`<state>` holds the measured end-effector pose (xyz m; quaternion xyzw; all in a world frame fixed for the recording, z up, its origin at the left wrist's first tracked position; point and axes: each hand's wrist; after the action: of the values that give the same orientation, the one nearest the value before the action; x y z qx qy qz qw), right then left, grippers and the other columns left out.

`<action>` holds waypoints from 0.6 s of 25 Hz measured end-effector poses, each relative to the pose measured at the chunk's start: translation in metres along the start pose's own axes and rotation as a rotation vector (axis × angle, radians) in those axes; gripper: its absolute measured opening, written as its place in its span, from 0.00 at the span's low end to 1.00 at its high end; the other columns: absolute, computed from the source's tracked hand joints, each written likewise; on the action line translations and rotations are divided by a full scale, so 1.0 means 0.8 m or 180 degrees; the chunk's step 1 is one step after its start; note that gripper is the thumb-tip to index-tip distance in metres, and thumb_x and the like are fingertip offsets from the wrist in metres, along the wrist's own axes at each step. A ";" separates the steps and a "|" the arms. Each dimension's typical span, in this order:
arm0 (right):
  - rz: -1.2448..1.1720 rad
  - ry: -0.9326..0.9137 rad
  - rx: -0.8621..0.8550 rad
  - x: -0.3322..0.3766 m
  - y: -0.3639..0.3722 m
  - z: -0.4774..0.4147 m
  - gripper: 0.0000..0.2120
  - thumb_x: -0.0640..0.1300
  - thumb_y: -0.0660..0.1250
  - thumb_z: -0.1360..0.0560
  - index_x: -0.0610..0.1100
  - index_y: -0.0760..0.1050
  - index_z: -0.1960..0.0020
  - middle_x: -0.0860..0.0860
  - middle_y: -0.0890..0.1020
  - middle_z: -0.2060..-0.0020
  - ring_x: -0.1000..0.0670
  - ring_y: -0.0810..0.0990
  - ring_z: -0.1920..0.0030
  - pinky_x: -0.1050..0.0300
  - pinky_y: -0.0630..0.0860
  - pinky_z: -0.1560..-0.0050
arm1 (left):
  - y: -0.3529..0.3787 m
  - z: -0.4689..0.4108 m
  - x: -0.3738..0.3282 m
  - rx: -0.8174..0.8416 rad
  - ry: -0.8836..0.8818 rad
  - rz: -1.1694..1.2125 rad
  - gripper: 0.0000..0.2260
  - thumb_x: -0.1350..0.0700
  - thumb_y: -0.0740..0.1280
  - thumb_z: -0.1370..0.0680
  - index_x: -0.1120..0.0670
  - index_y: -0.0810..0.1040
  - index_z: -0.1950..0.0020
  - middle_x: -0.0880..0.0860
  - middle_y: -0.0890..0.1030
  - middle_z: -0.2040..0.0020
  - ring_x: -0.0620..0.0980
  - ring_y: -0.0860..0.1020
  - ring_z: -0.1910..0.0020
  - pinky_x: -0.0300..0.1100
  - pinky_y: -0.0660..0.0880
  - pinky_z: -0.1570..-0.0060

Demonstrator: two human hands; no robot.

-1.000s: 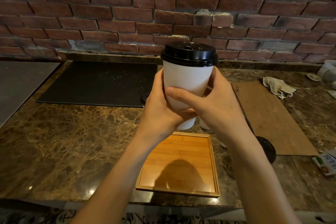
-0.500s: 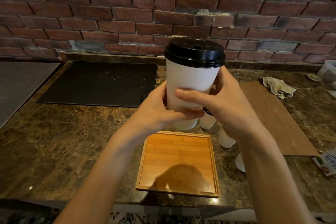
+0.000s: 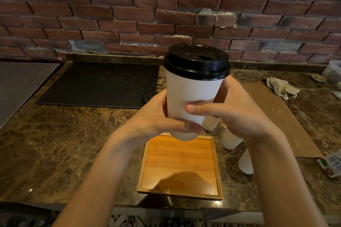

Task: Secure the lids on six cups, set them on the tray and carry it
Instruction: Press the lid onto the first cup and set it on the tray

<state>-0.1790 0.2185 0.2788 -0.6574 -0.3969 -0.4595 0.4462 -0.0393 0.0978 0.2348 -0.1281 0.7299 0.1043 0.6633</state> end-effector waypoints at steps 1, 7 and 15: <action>0.0020 -0.0009 -0.0008 0.001 0.000 0.000 0.40 0.51 0.78 0.42 0.46 0.70 0.33 0.53 0.81 0.43 0.54 0.80 0.41 0.59 0.78 0.47 | 0.000 0.000 0.000 -0.0031 0.0005 0.0006 0.32 0.59 0.76 0.36 0.54 0.71 0.33 0.52 0.80 0.43 0.51 0.78 0.42 0.40 0.77 0.48; 0.0091 -0.0054 -0.0293 0.006 0.007 -0.001 0.33 0.49 0.77 0.39 0.52 0.71 0.36 0.56 0.81 0.45 0.58 0.80 0.44 0.61 0.79 0.50 | 0.009 -0.002 -0.004 -0.0467 0.0143 -0.0015 0.32 0.54 0.77 0.39 0.48 0.72 0.37 0.47 0.81 0.46 0.47 0.79 0.44 0.36 0.77 0.52; 0.0511 -0.0044 -0.1040 0.011 0.023 -0.001 0.36 0.58 0.78 0.39 0.54 0.70 0.35 0.60 0.79 0.46 0.62 0.78 0.46 0.64 0.80 0.52 | 0.021 -0.009 -0.004 -0.1092 0.0330 -0.0364 0.30 0.60 0.77 0.35 0.39 0.70 0.41 0.38 0.80 0.47 0.38 0.78 0.45 0.32 0.78 0.53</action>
<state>-0.1592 0.2136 0.2834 -0.7539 -0.2663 -0.4763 0.3659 -0.0507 0.1112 0.2383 -0.2858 0.7261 0.1826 0.5981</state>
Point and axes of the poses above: each hand's wrist, its own z-axis away from the middle knuckle, its own y-axis out of the palm, x = y × z
